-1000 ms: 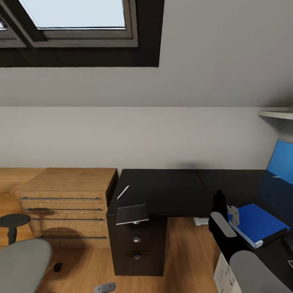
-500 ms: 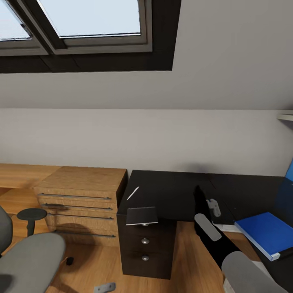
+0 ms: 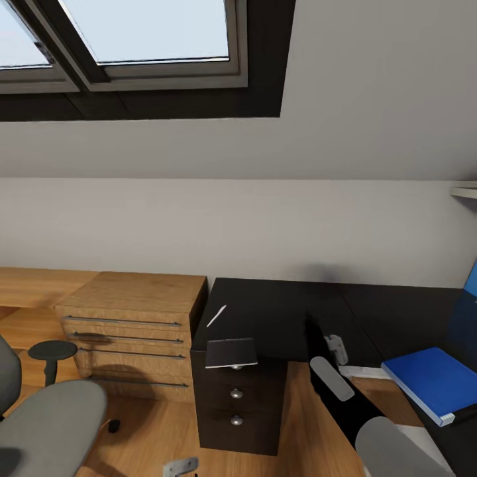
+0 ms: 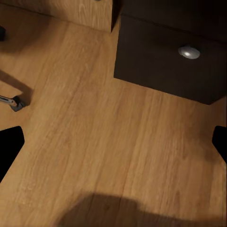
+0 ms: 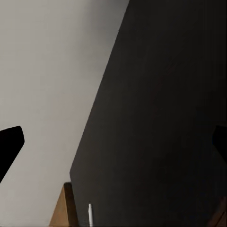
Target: In the bedroom, organize the workspace by keeping the computer under the desk, ensuring the monitor is on the desk, placing the keyboard on the desk next to the monitor, placing the mouse on the desk next to the keyboard, moving the folder from the swivel chair onto the desk next to the mouse, stacking the notebook on top of the folder with the pen on top of the notebook, and positioning the swivel chair next to the desk.
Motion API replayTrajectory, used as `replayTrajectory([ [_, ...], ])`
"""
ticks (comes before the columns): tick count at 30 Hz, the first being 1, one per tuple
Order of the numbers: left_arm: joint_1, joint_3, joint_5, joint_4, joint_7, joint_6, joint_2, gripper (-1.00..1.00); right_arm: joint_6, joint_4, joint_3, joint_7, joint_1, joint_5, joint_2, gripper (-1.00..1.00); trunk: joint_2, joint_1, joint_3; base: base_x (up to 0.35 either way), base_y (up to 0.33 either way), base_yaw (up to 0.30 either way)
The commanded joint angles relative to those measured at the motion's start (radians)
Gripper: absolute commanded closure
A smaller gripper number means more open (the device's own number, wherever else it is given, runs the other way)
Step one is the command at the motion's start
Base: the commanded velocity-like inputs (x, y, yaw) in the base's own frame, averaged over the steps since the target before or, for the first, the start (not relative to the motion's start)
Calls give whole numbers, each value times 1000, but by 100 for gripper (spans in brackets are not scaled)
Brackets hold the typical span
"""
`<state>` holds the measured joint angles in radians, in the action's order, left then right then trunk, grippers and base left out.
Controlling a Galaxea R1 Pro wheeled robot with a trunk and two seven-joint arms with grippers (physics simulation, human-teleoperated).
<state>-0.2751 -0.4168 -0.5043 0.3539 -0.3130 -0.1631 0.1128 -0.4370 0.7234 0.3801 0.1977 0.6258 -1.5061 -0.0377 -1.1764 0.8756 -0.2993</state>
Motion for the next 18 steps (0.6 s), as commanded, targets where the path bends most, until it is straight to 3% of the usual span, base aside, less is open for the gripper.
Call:
replayTrajectory([
  [1,-1,-8,-9,6,-6,-10,5,-100,-2,-4,9,11,-3,-12,-2,-100,-1,0,-1,0,0,0],
  [7,-1,-4,-14,29,-3,-44,30,-100,31,-38,11,44,-15,-49,-4,-100,-1,0,-1,-20,11,0],
  [18,-1,-3,-13,30,-3,-105,29,-100,92,-90,10,106,-15,-50,-4,-100,-1,0,-1,-244,154,0],
])
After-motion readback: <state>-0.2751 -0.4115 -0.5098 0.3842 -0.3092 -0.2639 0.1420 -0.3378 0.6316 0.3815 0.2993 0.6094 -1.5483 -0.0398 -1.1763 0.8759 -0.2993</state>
